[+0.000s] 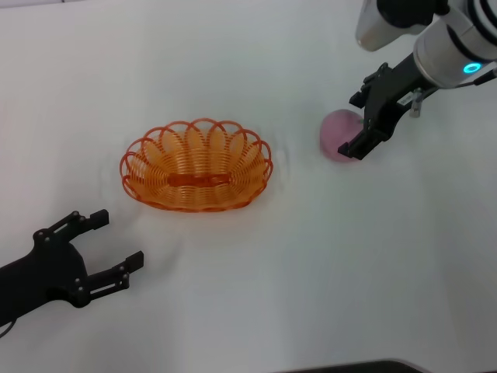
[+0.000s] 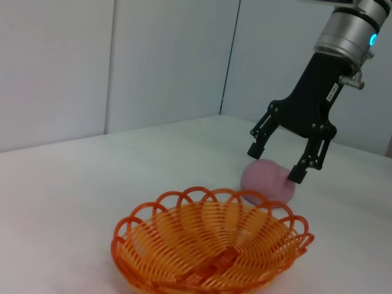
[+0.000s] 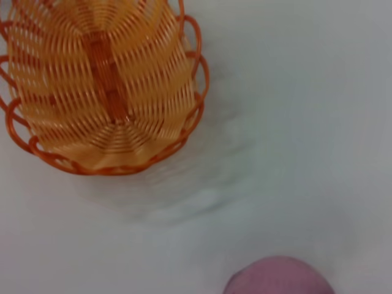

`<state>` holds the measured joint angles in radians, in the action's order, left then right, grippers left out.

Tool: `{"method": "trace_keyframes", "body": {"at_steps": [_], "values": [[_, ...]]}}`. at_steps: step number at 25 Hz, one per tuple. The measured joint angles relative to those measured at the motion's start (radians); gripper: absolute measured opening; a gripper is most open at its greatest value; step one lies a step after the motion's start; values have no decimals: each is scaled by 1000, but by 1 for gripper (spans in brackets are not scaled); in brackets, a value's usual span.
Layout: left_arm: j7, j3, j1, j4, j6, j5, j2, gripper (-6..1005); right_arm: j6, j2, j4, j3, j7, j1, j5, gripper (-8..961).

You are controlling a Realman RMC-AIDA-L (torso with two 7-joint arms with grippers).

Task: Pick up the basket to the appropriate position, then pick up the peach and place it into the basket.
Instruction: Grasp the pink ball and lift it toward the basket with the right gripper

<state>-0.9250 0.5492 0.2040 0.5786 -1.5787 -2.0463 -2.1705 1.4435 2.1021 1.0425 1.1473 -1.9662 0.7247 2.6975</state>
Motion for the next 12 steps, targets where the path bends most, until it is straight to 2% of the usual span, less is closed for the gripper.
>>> {"method": "trace_keyframes", "body": {"at_steps": [12], "values": [[0,3,3,-14,15,0,2,888,-71,-4,-88,30,-6,12,-1,836]]}}
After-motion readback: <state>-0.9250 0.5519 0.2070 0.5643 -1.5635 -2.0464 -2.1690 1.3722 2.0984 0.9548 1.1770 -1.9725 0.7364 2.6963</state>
